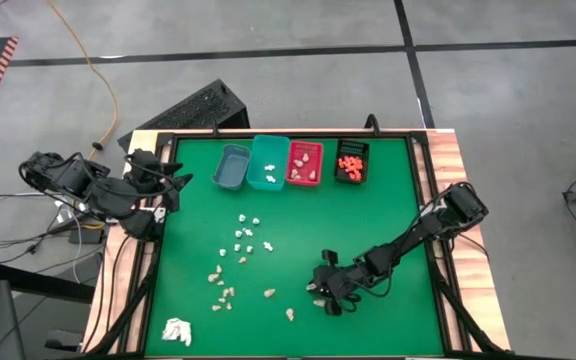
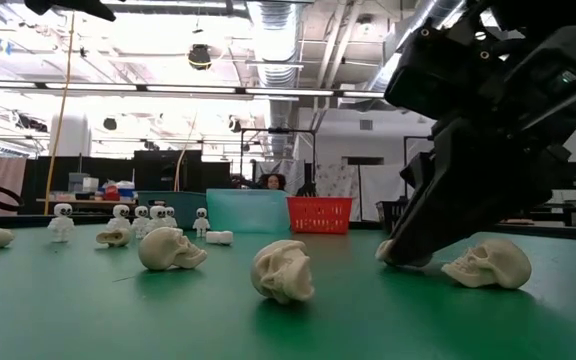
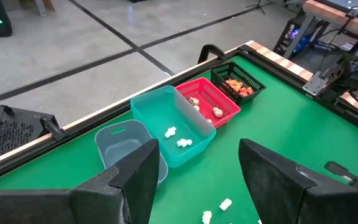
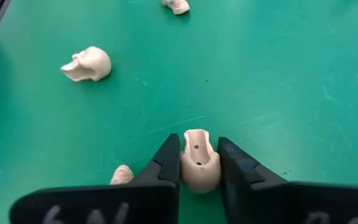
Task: Sort Halloween decoration
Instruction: Put the white skull toy into the red bin
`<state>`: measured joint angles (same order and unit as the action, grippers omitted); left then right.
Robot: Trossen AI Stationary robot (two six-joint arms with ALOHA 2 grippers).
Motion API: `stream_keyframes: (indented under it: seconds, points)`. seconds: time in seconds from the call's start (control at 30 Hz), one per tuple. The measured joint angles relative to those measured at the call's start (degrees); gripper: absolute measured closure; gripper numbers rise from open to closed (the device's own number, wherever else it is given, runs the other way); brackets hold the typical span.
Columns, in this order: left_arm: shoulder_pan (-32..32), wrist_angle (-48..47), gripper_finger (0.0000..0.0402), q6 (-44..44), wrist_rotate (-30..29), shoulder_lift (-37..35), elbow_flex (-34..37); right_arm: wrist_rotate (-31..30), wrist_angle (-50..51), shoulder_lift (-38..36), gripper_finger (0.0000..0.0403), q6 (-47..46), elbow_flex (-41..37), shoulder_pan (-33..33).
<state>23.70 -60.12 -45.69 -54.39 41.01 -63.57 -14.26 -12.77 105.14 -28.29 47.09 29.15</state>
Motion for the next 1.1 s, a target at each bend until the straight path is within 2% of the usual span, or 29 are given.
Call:
stream_keyframes:
  seconds: [0.23,0.43,0.77,1.1]
  points:
    - [-0.02,0.00,0.0191,0.00,-0.02,-0.02,0.00,0.31,0.77,-2.10,0.0347,-1.66,-0.09,-1.04]
    - [0.00,0.00,0.0191,0.81,-0.10,-0.02,0.00,0.63,2.02,-5.92,0.0349,2.74,-0.42,-5.32]
    - [0.00,0.00,0.0191,0.89,0.13,-0.02,0.00,-1.15,1.85,-13.67,0.0349,12.06,-0.22,-20.67]
    - [-0.01,0.00,0.0191,1.70,0.09,-0.02,0.00,-1.32,-1.11,-15.85,0.0345,13.37,-0.20,-37.81]
